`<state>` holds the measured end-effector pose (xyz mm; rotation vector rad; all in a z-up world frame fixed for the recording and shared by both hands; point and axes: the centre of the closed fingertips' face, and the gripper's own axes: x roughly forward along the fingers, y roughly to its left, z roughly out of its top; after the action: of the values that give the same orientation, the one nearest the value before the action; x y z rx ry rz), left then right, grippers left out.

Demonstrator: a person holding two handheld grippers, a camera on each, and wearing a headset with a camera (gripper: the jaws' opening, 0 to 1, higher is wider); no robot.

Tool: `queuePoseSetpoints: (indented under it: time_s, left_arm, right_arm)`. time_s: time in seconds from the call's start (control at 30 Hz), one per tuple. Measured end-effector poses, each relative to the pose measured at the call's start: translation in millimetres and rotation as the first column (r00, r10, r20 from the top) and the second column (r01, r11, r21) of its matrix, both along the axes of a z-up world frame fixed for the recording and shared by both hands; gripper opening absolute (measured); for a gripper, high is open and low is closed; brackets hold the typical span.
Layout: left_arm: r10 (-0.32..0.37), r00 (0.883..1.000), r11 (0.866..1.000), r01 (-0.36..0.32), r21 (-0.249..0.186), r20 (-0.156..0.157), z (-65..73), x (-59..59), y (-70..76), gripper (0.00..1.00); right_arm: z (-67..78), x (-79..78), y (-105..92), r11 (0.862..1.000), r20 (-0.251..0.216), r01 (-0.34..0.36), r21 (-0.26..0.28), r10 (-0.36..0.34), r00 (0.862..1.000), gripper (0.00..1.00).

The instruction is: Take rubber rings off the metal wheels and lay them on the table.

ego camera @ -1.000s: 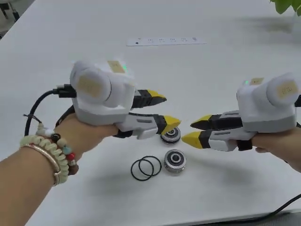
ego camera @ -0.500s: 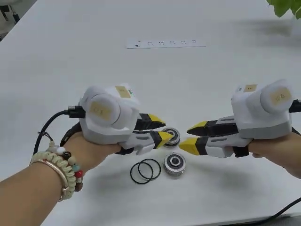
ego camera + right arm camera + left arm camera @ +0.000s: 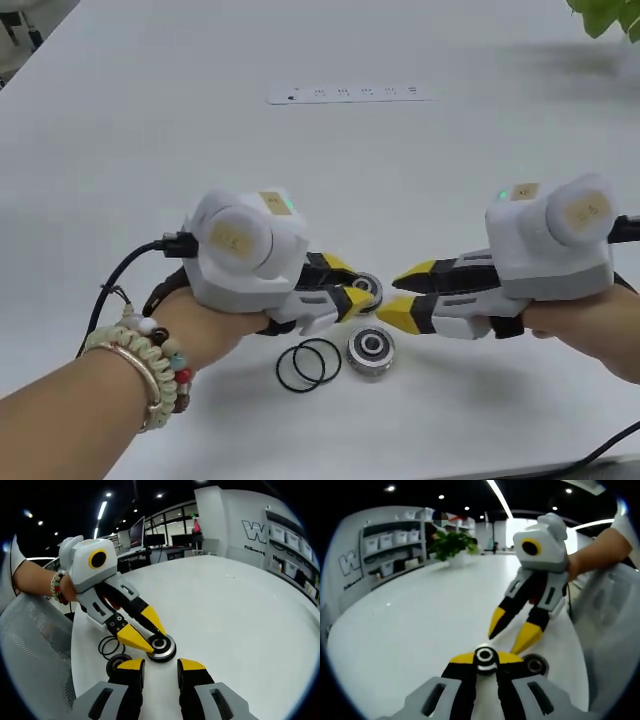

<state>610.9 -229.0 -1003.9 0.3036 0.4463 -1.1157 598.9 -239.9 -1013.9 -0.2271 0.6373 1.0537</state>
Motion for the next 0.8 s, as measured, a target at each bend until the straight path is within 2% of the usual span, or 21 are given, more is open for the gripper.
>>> queuePoseSetpoints:
  time_s: [0.13, 0.23, 0.33, 0.43, 0.5, 0.57, 0.63, 0.8]
  left_arm:
    - [0.004, 1.000, 1.000, -0.004, 0.005, 0.000, -0.1, 0.4, 1.1, 0.14]
    - [-0.010, 1.000, 1.000, 0.010, 0.003, -0.005, -0.2, -2.5, 0.3, 0.14]
    - [-0.021, 1.000, 1.000, 0.021, 0.005, -0.004, 0.1, -4.6, -1.4, 0.14]
    - [-0.023, 1.000, 1.000, 0.023, 0.007, 0.000, 0.1, -4.9, -1.8, 0.14]
    - [-0.025, 1.000, 1.000, 0.025, 0.011, 0.008, 0.0, -4.7, -2.2, 0.14]
    - [-0.025, 1.000, 1.000, 0.025, 0.015, 0.012, -0.1, -4.5, -2.4, 0.14]
    - [-0.023, 1.000, 1.000, 0.023, 0.014, 0.011, 0.0, -4.4, -2.5, 0.14]
    - [-0.018, 1.000, 1.000, 0.018, 0.011, 0.010, 0.0, -4.3, -2.6, 0.14]
  right_arm:
    - [-2.3, -0.7, 1.5, 1.000, 0.006, -0.006, -0.011, 0.006, 1.000, 0.24]
    - [-6.6, -0.9, 2.4, 0.999, 0.033, -0.019, -0.039, 0.021, 0.999, 0.24]
    - [-6.4, -0.3, 4.4, 0.999, 0.045, -0.018, -0.038, 0.020, 0.999, 0.26]
    - [-5.8, 0.7, 6.8, 0.999, 0.053, -0.017, -0.033, 0.019, 0.998, 0.24]
    - [-6.3, 0.4, 8.0, 1.000, 0.037, -0.012, -0.024, 0.013, 0.999, 0.23]
    - [-6.2, 0.1, 8.0, 0.999, 0.057, -0.027, -0.033, 0.029, 0.998, 0.22]
    - [-6.8, -3.2, 8.9, 0.998, 0.055, -0.055, -0.040, 0.057, 0.997, 0.19]
    - [-6.8, -2.2, 7.0, 0.996, 0.071, -0.068, -0.061, 0.072, 0.995, 0.16]
